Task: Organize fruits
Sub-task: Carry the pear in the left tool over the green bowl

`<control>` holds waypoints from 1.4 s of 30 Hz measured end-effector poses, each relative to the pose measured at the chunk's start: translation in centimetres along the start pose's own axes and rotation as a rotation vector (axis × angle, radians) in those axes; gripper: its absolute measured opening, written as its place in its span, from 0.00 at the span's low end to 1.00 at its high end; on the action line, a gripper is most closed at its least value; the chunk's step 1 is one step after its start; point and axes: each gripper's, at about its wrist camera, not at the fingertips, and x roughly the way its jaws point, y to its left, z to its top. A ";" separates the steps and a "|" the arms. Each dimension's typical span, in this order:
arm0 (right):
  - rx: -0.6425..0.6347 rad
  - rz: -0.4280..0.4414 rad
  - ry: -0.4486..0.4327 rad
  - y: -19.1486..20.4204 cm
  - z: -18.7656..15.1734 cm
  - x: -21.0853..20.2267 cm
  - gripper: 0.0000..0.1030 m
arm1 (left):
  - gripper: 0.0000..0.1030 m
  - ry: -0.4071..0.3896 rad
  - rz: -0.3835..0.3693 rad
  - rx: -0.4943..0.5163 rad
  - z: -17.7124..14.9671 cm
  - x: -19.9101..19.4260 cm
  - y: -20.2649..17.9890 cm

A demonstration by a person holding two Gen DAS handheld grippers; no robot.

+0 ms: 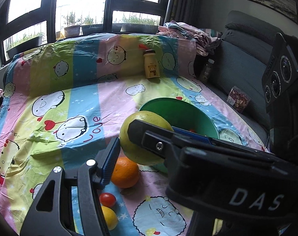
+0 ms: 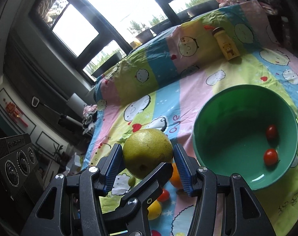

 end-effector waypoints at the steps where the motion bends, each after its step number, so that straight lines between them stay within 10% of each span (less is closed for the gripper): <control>1: 0.010 -0.008 -0.006 -0.5 0.1 -0.2 0.55 | 0.56 0.005 -0.008 0.006 0.1 0.4 -0.4; 42: 0.361 -0.221 0.041 -12.9 0.8 0.5 0.55 | 0.56 0.284 -0.226 0.091 0.7 12.5 -5.3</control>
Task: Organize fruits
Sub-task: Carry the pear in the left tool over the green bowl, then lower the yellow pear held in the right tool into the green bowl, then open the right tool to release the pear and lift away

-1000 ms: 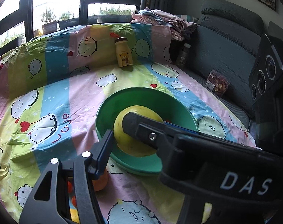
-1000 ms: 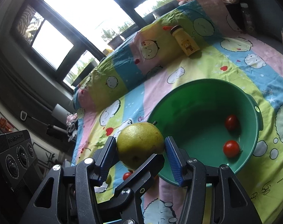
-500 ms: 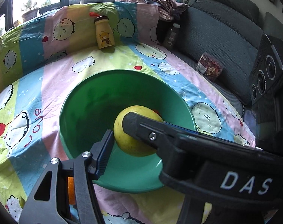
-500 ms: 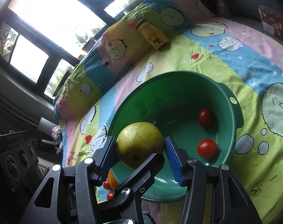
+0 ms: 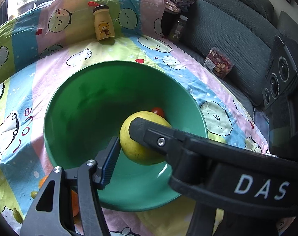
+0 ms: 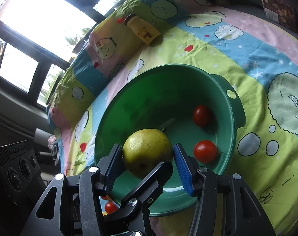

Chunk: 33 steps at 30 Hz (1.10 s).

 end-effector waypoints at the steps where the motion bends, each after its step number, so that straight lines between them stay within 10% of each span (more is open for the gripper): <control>1: 0.002 -0.001 0.001 -0.1 0.0 0.1 0.55 | 0.56 0.002 -0.001 0.000 0.0 0.1 0.0; 33: 0.031 -0.009 -0.010 -0.8 0.0 -0.2 0.54 | 0.56 0.018 -0.008 -0.016 -0.2 0.8 0.0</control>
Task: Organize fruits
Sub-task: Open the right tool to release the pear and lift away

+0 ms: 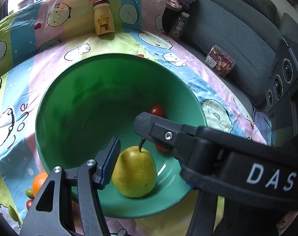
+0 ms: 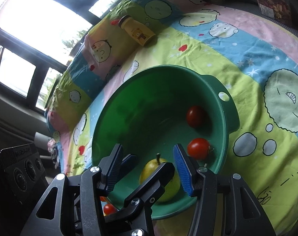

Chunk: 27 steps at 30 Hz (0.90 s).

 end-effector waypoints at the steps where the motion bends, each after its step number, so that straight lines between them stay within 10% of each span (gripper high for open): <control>1: -0.003 0.002 -0.003 0.0 0.0 0.0 0.54 | 0.56 0.000 0.000 0.002 0.0 0.0 -0.1; 16: 0.017 0.030 -0.060 0.1 0.0 -1.2 0.55 | 0.70 -0.117 -0.004 -0.051 -1.3 -4.7 1.2; 27: -0.054 0.060 -0.133 3.2 -1.3 -3.0 0.84 | 0.81 -0.229 0.100 -0.251 -6.0 -11.7 6.1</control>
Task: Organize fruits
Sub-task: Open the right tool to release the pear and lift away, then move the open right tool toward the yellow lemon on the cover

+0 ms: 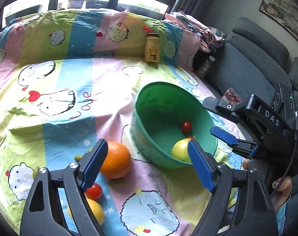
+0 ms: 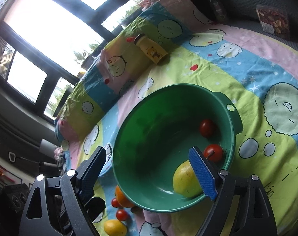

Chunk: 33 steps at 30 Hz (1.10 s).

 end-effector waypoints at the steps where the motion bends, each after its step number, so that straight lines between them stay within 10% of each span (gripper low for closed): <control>1: -0.012 0.004 0.003 0.5 -0.2 -0.1 0.85 | 0.81 -0.004 0.013 -0.017 -0.3 -0.5 0.6; 20: -0.365 -0.031 0.102 10.2 -6.0 0.8 0.86 | 0.82 -0.045 0.205 -0.118 -5.2 -5.7 6.6; 33: -0.297 -0.014 0.197 9.5 -8.1 0.9 0.86 | 0.82 0.015 0.153 -0.151 -7.0 -4.1 8.5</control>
